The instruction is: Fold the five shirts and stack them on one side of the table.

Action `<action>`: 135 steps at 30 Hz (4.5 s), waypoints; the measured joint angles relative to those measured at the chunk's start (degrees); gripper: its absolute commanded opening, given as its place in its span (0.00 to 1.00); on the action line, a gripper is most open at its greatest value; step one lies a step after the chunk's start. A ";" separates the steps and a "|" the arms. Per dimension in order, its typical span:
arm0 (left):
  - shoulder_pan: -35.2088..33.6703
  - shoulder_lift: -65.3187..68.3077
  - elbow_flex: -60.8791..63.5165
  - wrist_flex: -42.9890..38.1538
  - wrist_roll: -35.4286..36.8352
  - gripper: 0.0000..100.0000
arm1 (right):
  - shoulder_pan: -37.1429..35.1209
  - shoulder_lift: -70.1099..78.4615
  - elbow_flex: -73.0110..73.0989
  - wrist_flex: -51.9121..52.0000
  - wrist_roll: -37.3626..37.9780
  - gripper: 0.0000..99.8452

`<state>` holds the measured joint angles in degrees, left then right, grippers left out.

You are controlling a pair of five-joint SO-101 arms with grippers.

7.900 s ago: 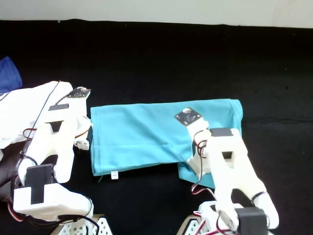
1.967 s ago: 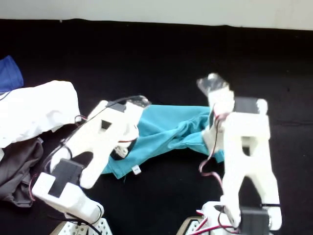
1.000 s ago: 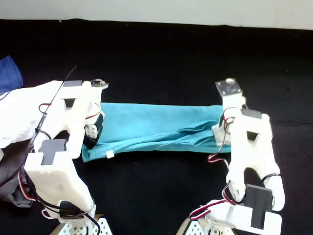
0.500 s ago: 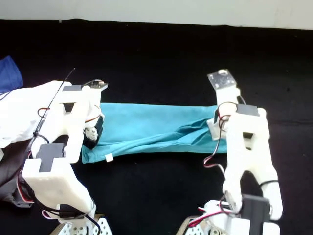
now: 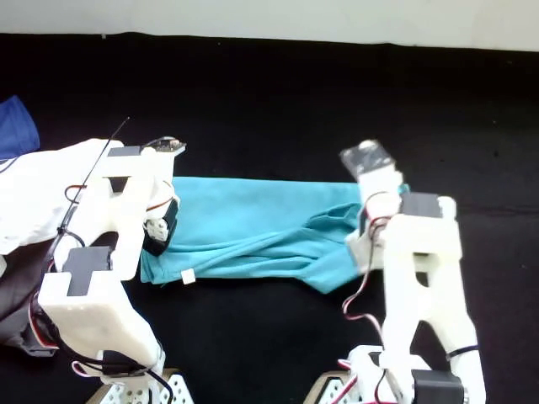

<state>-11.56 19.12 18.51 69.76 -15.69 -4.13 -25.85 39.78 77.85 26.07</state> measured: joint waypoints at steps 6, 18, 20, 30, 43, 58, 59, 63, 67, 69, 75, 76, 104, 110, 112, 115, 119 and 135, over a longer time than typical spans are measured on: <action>0.00 0.00 0.00 0.00 0.00 0.01 | -7.82 0.00 10.02 -1.14 0.00 0.01; 0.00 0.00 0.00 0.00 0.00 0.01 | -6.42 -0.18 13.45 -13.36 0.00 0.06; 0.00 0.00 0.00 0.00 0.00 0.01 | -6.07 1.32 11.69 -16.35 0.00 0.08; 0.00 0.00 0.00 0.00 0.00 0.01 | -4.48 22.51 -10.11 -22.42 -3.25 0.08; 0.00 0.00 0.00 0.00 0.00 0.01 | -2.99 42.99 -36.84 -16.79 -6.42 0.08; 0.00 0.00 0.00 0.00 0.00 0.01 | -14.15 43.52 -50.73 7.82 -6.59 0.08; 0.00 0.00 0.00 0.00 0.00 0.01 | -15.91 43.60 -50.73 7.12 -6.68 0.08; 0.00 0.00 0.00 0.00 0.00 0.01 | -20.66 43.78 -49.32 3.34 -6.77 0.08; 0.00 0.00 0.00 0.00 0.00 0.01 | -23.82 45.71 -45.36 0.26 -6.77 0.08; 0.00 0.00 0.00 0.00 0.00 0.01 | -24.88 47.12 -43.69 0.00 -6.77 0.08; 0.00 0.00 0.00 0.00 0.00 0.01 | -29.45 47.56 -41.85 4.22 -6.77 0.01; 0.00 0.00 0.00 0.00 0.00 0.01 | -30.07 47.56 -41.85 5.80 -6.77 0.01; -0.09 0.00 0.00 0.00 0.00 0.01 | -24.88 12.40 1.32 1.32 -0.18 0.20; -0.09 0.00 0.00 0.00 0.00 0.01 | -24.70 12.13 5.45 -1.76 -0.18 0.20; -0.09 0.00 0.00 0.00 0.00 0.01 | -24.70 12.13 6.59 -3.25 -0.18 0.20; -0.09 0.00 0.00 0.00 0.00 0.01 | -24.70 12.13 8.70 -7.74 -0.18 0.19; -0.09 0.00 0.00 0.00 0.00 0.01 | -23.21 14.51 10.73 -12.92 -0.18 0.14; -0.09 0.00 0.00 0.00 0.00 0.01 | -6.42 5.63 -0.53 -9.32 0.00 0.01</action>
<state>-11.65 19.12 18.51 69.76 -15.69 -10.55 -20.22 39.25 68.53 26.07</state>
